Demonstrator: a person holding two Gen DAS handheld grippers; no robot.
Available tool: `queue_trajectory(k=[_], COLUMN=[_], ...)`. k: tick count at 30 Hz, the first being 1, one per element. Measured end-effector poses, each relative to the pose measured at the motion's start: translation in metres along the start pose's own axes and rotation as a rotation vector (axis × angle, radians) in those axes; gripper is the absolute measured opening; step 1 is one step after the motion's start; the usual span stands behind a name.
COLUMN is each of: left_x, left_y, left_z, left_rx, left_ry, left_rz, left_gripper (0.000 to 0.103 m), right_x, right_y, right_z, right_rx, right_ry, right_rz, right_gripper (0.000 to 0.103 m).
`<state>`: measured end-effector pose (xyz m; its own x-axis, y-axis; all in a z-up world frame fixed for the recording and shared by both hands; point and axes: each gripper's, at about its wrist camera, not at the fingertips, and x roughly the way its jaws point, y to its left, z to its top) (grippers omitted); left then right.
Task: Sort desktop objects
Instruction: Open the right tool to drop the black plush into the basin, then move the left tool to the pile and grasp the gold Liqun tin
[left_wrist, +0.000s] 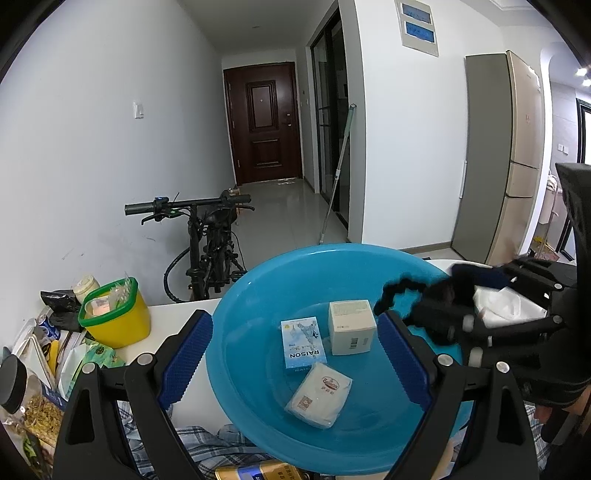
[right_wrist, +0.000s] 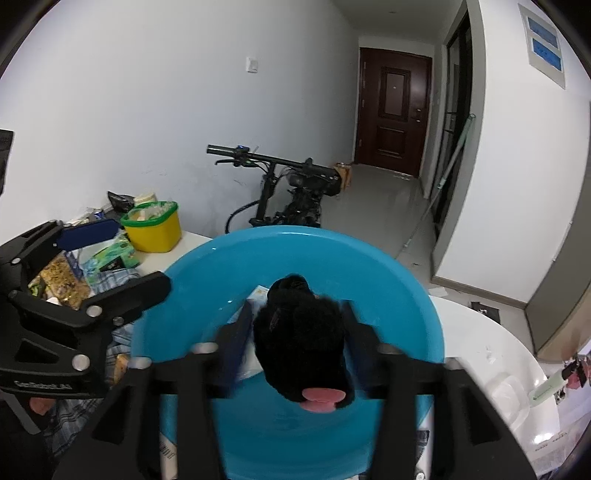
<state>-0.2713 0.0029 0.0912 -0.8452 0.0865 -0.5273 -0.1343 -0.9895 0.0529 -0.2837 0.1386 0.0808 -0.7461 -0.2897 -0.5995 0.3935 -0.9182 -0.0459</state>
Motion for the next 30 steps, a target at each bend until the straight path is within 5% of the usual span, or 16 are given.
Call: queue_trajectory(k=[3,30], left_x=[-0.003,-0.017], left_y=[0.005,-0.005], left_z=[0.002,0.002], left_rx=[-0.021,0.018], left_ry=[-0.008,-0.015], left_rz=[-0.013,-0.023], left_gripper=[0.094,0.094], right_x=[-0.002,-0.009], right_y=[-0.004,-0.022], right_z=[0.001,0.0], right_rx=[-0.002,0.04], right_ry=[-0.002,0.009], right_rz=[-0.035,-0.001], right_gripper=[0.102,0.103])
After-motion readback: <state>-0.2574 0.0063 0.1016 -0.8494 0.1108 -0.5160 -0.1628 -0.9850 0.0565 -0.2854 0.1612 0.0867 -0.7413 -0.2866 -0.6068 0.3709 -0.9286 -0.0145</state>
